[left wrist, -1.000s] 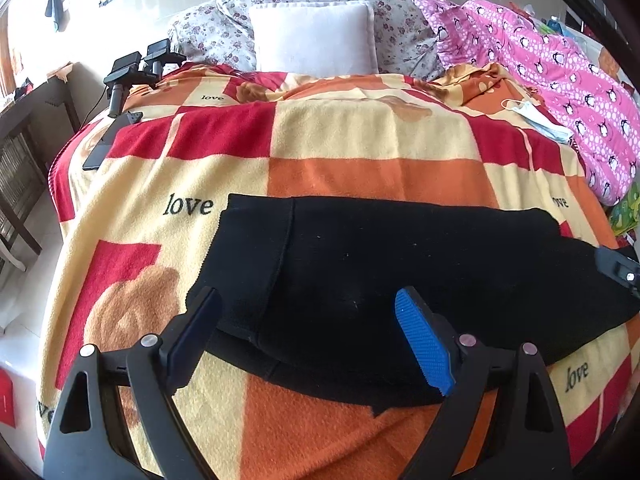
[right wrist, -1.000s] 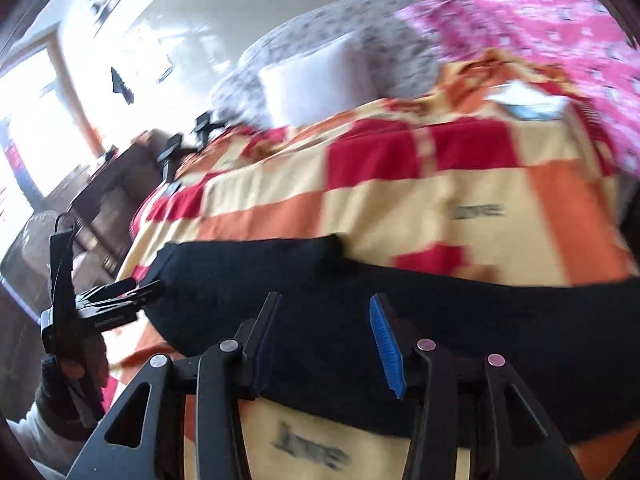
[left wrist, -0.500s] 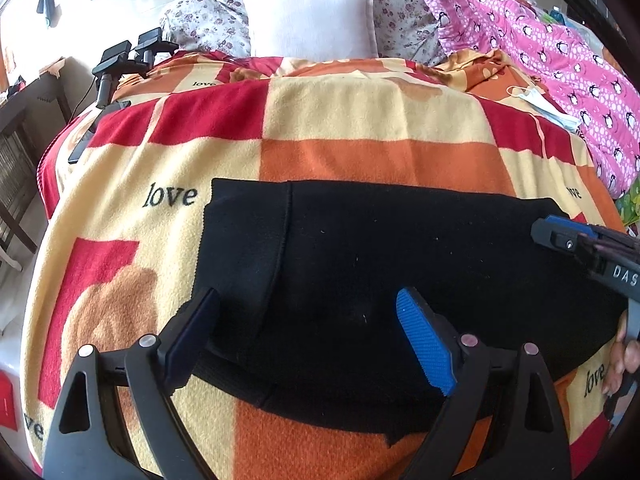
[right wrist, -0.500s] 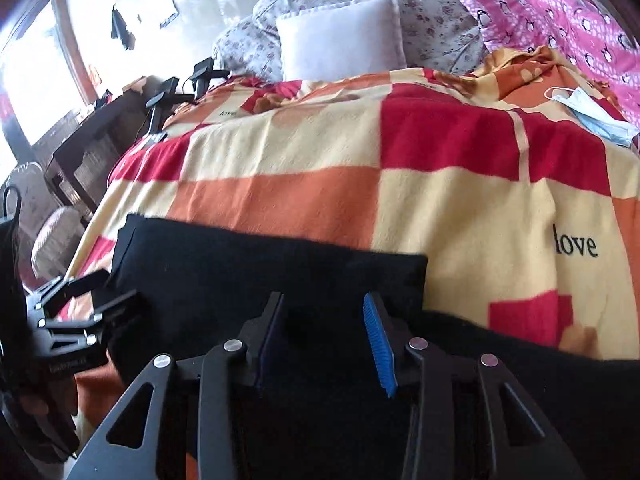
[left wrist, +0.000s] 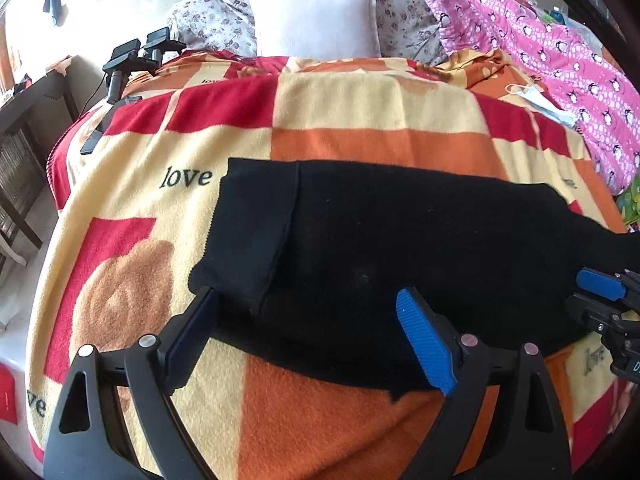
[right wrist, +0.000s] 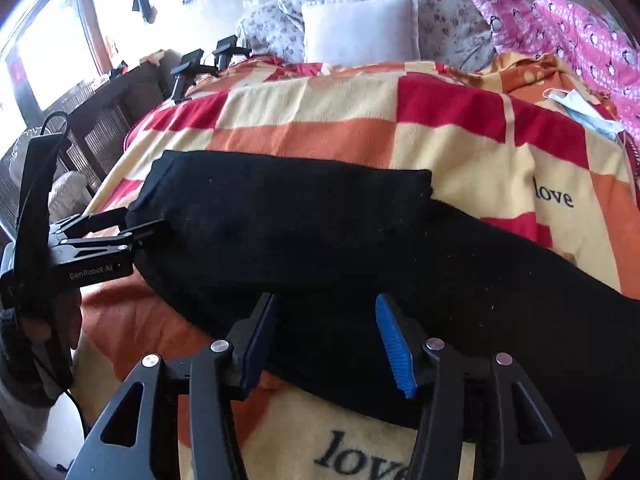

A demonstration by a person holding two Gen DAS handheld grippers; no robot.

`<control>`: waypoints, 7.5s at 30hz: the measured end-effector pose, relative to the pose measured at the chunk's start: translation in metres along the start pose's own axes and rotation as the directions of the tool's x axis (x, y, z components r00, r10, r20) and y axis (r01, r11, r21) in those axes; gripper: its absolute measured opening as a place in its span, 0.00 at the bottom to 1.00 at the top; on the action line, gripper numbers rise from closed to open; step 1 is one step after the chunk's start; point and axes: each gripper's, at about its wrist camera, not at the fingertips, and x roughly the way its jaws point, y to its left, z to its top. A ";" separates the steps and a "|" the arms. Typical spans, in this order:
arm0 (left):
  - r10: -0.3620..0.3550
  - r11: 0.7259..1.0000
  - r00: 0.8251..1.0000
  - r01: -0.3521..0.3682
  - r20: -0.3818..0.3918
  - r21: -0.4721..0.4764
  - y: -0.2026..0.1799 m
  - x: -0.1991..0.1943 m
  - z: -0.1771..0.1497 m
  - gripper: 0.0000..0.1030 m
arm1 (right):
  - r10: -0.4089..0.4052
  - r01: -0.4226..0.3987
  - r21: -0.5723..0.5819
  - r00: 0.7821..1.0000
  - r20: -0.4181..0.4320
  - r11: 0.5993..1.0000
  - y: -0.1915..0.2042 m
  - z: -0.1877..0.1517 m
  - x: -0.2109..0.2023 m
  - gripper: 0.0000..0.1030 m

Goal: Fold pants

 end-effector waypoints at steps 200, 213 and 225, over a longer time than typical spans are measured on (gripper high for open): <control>-0.132 0.991 0.991 0.132 -0.024 0.011 -0.004 -0.019 0.021 0.74 | 0.091 -0.092 0.022 0.995 0.036 0.995 0.027 0.040 0.001 0.51; -0.126 0.992 0.992 0.127 -0.029 0.020 -0.002 -0.018 0.019 0.74 | 0.097 -0.098 0.026 0.994 0.044 0.995 0.030 0.045 0.006 0.59; -0.116 0.993 0.993 0.117 -0.030 0.009 0.004 -0.022 0.017 0.74 | 0.115 -0.115 -0.021 0.993 0.013 0.993 0.049 0.060 0.023 0.61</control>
